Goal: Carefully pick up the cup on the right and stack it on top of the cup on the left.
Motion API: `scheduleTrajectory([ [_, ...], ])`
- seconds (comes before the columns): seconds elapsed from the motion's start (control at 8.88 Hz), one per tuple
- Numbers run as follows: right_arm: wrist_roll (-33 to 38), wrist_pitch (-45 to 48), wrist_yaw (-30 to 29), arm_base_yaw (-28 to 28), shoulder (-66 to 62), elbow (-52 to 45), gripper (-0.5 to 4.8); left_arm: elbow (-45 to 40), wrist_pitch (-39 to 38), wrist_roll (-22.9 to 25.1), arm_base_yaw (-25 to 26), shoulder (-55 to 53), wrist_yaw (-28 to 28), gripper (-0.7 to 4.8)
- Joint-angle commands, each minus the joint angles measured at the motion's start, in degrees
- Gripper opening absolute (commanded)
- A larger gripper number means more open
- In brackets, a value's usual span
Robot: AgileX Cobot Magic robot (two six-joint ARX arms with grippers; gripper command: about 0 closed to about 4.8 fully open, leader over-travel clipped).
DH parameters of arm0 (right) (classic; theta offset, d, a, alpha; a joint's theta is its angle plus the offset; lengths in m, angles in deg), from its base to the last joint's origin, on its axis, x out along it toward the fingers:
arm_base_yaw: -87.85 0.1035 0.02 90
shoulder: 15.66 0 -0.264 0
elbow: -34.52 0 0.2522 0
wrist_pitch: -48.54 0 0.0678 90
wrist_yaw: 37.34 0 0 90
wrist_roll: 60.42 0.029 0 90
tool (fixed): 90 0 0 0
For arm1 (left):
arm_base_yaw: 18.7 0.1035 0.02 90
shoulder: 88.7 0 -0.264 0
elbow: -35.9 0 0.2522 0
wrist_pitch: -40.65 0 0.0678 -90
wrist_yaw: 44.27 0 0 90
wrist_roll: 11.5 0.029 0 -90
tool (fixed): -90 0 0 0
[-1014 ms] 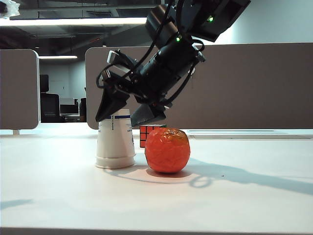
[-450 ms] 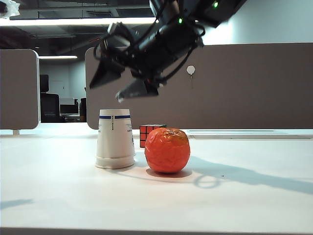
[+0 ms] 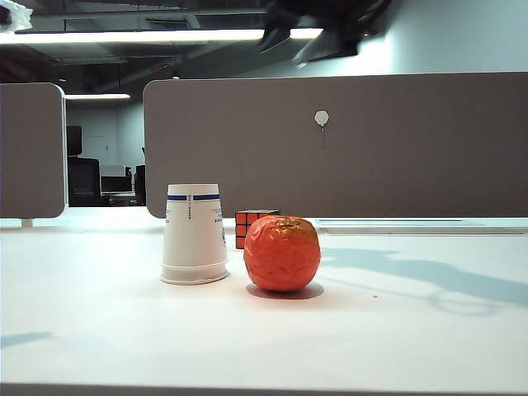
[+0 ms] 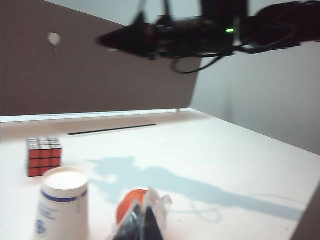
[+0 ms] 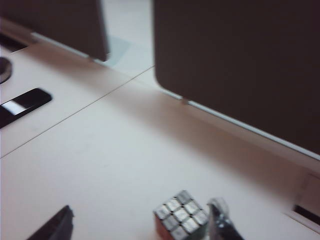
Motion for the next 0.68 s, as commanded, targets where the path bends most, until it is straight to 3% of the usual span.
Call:
scheduleTrajectory([
  [0.11, -10.8, -17.0, -0.3, -12.5, 17.1, -2.5, 1.74, 0.1, 0.8, 0.4, 0.0, 0.0, 13.3, -0.03],
  [0.45, -10.1, -19.4, 1.7, -14.1, 37.6, -16.3, 1.68, 0.1, 0.8, 0.3, 0.0, 0.0, 13.3, -0.03],
  [0.56, -8.1, -23.4, 4.9, -14.1, 55.5, -28.7, 1.68, 0.1, 0.8, 0.3, 0.0, 0.0, 13.2, -0.03],
  [0.68, -1.0, -29.1, 9.4, -14.1, 83.1, -42.6, 1.66, 0.1, 0.8, 0.1, 0.0, 0.0, 13.0, -0.03],
])
